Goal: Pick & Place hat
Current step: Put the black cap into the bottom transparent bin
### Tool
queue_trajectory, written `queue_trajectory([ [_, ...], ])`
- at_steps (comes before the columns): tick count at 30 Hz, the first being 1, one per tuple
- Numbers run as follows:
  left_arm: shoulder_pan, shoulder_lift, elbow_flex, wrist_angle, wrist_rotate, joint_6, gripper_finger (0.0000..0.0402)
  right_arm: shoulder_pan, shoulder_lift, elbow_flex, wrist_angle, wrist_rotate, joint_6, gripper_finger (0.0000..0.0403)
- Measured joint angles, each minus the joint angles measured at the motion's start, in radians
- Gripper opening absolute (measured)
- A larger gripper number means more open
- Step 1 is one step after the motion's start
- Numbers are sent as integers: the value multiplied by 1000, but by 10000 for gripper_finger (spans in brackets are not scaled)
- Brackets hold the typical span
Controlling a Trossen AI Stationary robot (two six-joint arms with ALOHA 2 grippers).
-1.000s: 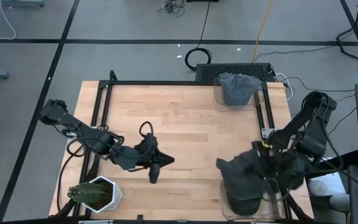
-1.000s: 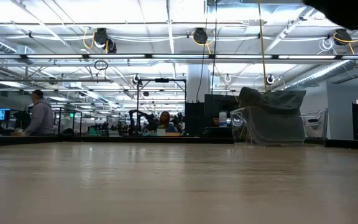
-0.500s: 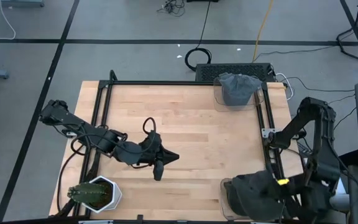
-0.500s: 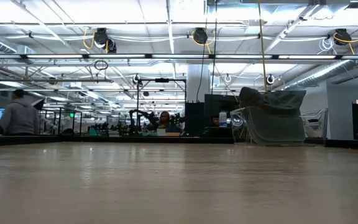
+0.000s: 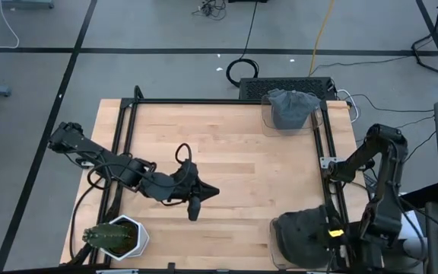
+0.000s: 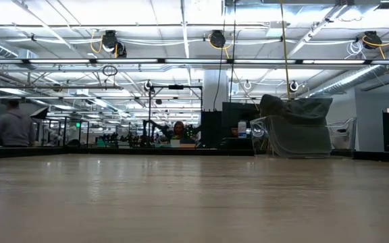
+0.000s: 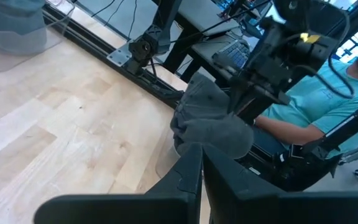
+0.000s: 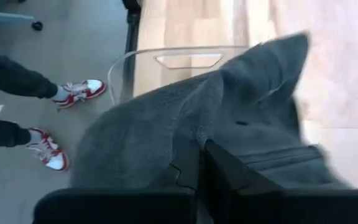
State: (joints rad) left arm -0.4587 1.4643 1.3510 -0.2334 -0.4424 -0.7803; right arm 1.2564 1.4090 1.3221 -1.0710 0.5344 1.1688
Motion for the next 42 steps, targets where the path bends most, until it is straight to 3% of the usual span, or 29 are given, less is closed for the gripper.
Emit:
queue_trajectory([
  [8,0,0,0,0,4,4,21,0,0,-190,306,-29,-3,10],
  [18,0,0,0,-1,67,-5,21,0,-2,-347,632,-218,20,24],
  [25,-8,0,0,0,67,-34,21,-1,-20,-360,637,-221,50,40],
  [38,-9,0,0,4,79,-61,21,0,-177,-361,575,-162,73,68],
  [42,-9,0,0,4,78,-51,21,-12,-187,-361,520,-62,78,70],
])
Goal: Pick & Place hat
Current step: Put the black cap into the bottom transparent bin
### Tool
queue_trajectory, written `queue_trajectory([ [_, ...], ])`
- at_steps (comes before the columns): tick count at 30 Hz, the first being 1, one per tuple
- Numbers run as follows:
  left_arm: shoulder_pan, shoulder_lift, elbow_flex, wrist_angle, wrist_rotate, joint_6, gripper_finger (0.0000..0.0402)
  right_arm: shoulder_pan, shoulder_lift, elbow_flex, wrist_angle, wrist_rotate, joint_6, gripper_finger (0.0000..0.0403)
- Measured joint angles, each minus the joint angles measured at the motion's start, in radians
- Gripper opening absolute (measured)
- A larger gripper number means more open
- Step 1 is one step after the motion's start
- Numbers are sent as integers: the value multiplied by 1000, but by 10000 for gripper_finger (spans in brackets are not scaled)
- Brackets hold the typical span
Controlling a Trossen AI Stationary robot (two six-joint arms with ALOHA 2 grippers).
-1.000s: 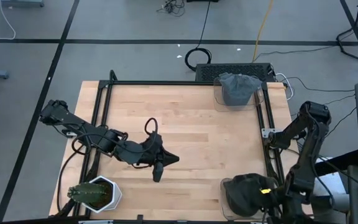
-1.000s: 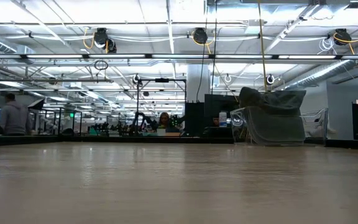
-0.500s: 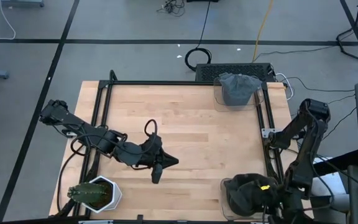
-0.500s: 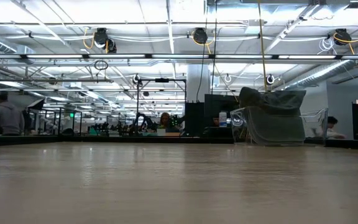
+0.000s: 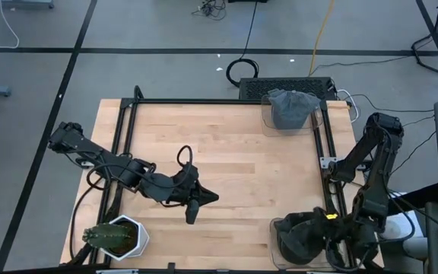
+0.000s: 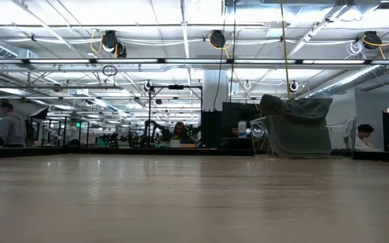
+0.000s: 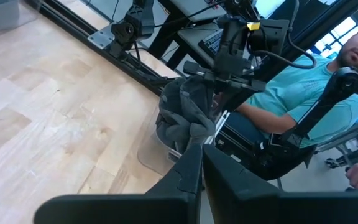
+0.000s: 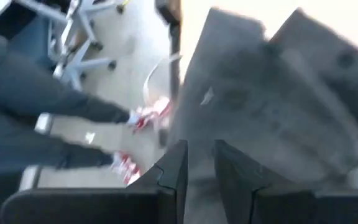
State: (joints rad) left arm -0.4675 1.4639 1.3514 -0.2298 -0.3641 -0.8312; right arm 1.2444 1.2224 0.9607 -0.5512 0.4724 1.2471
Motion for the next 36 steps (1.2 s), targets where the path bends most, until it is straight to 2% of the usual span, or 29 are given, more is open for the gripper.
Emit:
queue_trajectory([
  [3,0,0,0,-1,0,20,21,-29,12,0,4,22,-18,70],
  [9,0,0,0,-4,2,71,21,-72,24,0,46,-113,-70,70],
  [11,0,0,0,-5,35,78,21,-73,20,0,42,-138,-56,70],
  [16,-3,0,0,-19,110,78,21,-57,6,0,50,-136,-39,70],
  [22,-6,0,0,-31,111,99,21,-60,26,0,180,-135,-138,67],
  [30,-14,0,0,-31,106,92,21,-102,79,-6,73,-133,-152,38],
  [36,-14,0,0,-31,103,91,21,-160,79,-77,139,-141,-143,25],
])
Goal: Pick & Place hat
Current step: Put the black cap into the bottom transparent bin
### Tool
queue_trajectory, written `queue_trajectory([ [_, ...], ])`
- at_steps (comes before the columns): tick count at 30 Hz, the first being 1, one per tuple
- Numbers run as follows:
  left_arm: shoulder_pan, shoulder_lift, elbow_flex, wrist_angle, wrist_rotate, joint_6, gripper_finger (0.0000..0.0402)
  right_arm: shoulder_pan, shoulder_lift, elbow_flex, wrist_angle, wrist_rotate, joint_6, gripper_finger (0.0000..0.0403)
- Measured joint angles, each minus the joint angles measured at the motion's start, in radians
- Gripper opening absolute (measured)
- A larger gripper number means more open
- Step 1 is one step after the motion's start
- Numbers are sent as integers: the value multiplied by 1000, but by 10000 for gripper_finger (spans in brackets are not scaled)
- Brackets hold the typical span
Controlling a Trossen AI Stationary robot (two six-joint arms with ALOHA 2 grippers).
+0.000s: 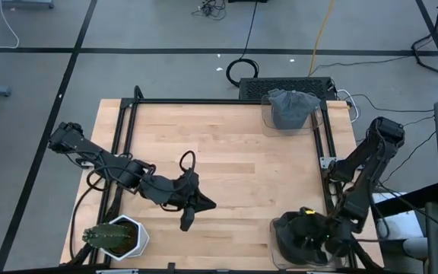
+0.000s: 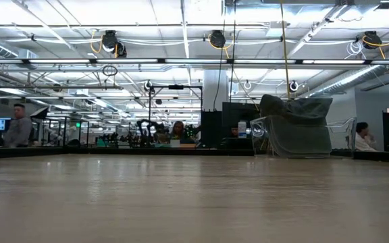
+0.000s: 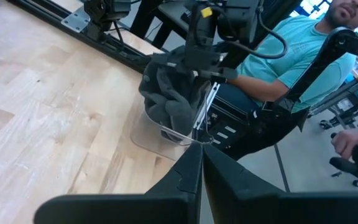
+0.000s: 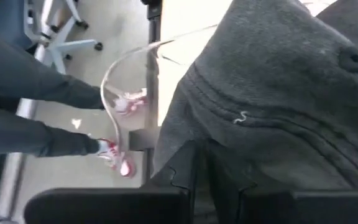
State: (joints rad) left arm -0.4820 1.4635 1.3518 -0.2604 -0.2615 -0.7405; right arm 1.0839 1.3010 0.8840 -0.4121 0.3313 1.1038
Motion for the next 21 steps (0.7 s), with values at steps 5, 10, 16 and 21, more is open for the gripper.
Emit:
queue_trajectory([
  [5,-6,0,0,0,30,-27,21,-19,-19,-7,73,-72,14,24],
  [10,-18,0,0,0,35,-24,21,-13,-82,-7,111,-75,19,16],
  [16,-18,0,0,2,54,-56,21,-13,-159,-7,107,-76,9,11],
  [21,-26,0,0,1,102,-60,21,-13,-143,-7,15,-173,-26,11],
])
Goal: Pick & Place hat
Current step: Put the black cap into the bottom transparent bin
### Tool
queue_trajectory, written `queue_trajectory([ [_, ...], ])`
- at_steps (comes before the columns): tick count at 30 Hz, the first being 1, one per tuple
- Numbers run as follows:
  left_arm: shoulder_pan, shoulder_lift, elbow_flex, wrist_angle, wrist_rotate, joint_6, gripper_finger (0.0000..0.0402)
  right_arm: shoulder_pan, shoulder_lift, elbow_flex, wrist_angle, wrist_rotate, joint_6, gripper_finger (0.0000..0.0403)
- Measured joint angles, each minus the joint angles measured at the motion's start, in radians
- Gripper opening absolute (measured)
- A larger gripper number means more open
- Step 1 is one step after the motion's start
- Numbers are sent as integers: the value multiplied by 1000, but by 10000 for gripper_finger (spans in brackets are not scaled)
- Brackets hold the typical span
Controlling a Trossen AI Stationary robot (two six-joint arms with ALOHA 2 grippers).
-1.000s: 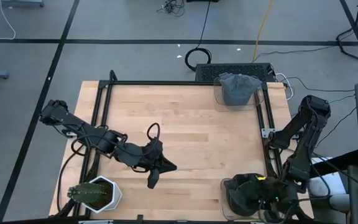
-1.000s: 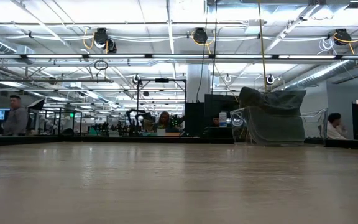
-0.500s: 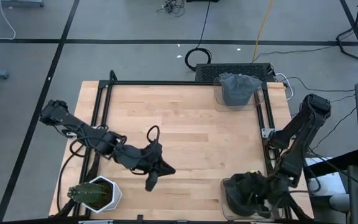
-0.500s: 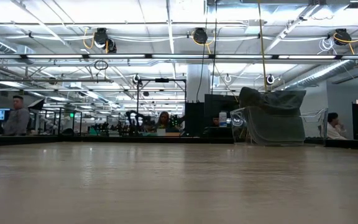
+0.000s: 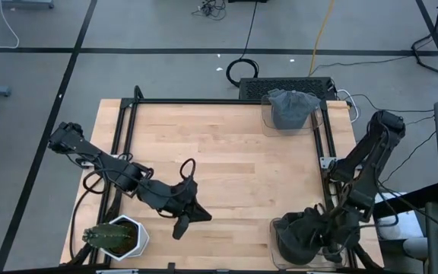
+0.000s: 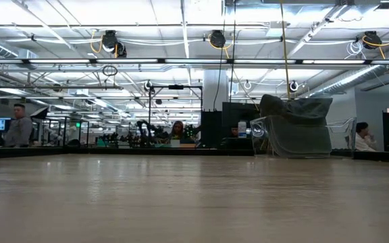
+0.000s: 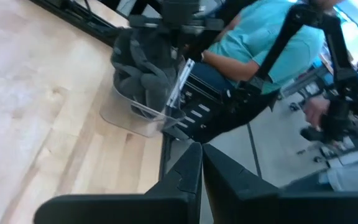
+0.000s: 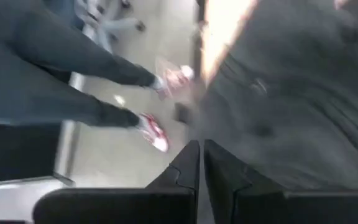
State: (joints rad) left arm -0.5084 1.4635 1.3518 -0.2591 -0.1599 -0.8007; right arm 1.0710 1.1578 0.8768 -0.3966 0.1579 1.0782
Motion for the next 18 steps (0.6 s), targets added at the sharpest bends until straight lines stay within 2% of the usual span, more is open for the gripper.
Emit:
queue_trajectory([
  [4,1,0,0,0,4,6,21,0,26,0,-67,-9,10,11],
  [9,4,0,0,0,3,21,21,-14,37,0,-90,-5,14,11],
  [14,24,0,0,0,3,65,21,-23,37,0,-81,-3,83,11],
  [18,43,0,0,2,6,44,21,-35,28,-1,-91,-6,98,8],
])
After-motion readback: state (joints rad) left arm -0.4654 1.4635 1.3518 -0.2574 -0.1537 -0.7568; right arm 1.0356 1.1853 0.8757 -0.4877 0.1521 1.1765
